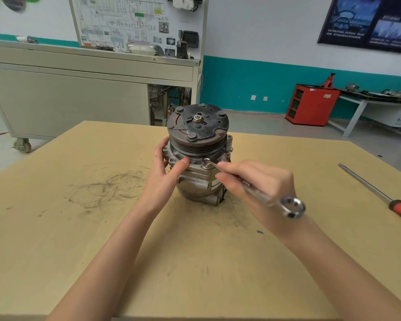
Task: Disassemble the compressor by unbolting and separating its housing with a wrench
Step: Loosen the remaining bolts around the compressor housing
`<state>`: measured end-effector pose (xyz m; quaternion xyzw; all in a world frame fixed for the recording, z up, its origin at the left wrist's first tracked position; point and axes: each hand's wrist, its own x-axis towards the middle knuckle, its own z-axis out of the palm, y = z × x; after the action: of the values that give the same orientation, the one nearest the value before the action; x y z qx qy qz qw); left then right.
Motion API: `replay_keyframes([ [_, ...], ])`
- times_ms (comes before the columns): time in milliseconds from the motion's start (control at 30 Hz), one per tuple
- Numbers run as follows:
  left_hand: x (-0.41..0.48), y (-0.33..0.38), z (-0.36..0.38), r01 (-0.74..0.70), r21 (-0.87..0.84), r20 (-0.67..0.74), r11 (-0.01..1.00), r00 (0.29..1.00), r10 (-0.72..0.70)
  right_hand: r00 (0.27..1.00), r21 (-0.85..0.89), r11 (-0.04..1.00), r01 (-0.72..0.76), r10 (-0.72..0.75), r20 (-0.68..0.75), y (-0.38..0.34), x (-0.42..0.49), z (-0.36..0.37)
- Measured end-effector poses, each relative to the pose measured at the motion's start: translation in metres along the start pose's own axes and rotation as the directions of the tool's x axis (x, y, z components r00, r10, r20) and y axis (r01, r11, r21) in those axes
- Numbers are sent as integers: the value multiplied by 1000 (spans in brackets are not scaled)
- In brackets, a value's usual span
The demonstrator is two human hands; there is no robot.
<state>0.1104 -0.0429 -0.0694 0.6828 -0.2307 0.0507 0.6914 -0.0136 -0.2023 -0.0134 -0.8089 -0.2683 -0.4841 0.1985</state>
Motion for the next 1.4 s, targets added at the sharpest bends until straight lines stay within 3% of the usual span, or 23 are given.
replay_keyframes([
  [200, 0, 1, 0, 5, -14, 10, 1000, 1000, -5, 992, -176, 983, 48, -68, -110, -7, -22, 16],
  [233, -1, 2, 0, 9, -19, 11, 1000, 1000, -8, 992, -114, 993, 2, -17, -125, -5, -25, 17],
  [300, -1, 2, 0, 15, -22, 13, 1000, 1000, -14, 975, 191, 966, -172, 194, -105, 1, -30, 17],
  [333, -2, 2, 0, 17, -20, 15, 1000, 1000, -16, 947, 388, 878, -281, 318, -33, 6, -30, 15],
  [400, -2, 3, 0, 20, -12, 20, 1000, 1000, -20, 850, 658, 570, -491, 479, 219, 27, -23, 5],
  [433, -3, 4, 0, 24, -10, 19, 1000, 1000, -24, 786, 687, 429, -586, 506, 354, 41, -15, 0],
  [500, -2, 6, -1, 36, -11, 19, 999, 999, -36, 680, 659, 249, -710, 489, 547, 66, 4, -7],
  [600, -3, 6, 0, 42, -20, 20, 999, 999, -42, 649, 672, 148, -725, 471, 597, 85, 22, 0],
  [700, -3, 6, -1, 38, -12, 19, 999, 999, -38, 670, 757, 96, -646, 546, 503, 80, 21, 1],
  [767, -3, 6, -1, 35, -13, 18, 999, 999, -35, 695, 780, 193, -595, 612, 378, 67, 15, -7],
  [867, -2, 3, 0, 24, -10, 16, 1000, 1000, -24, 751, 664, 480, -573, 632, 191, 37, 1, -10],
  [933, -1, 2, 0, 18, -11, 7, 1000, 1000, -18, 842, 544, 685, -485, 535, 77, 16, -9, -3],
  [1033, -1, 3, 2, 6, -9, -10, 1000, 1000, -6, 960, 193, 960, -203, 234, -156, -2, -20, 13],
  [1100, -1, 3, 2, 6, -4, -13, 1000, 1000, -7, 965, -20, 996, -91, 84, -249, -8, -20, 21],
  [1233, -1, 4, 2, 6, -5, -19, 1000, 1000, -6, 948, -261, 965, 17, -99, -303, -11, -15, 29],
  [1400, -1, 4, 2, 6, -8, -15, 1000, 1000, -6, 943, -351, 936, 6, -123, -310, -22, -13, 42],
])
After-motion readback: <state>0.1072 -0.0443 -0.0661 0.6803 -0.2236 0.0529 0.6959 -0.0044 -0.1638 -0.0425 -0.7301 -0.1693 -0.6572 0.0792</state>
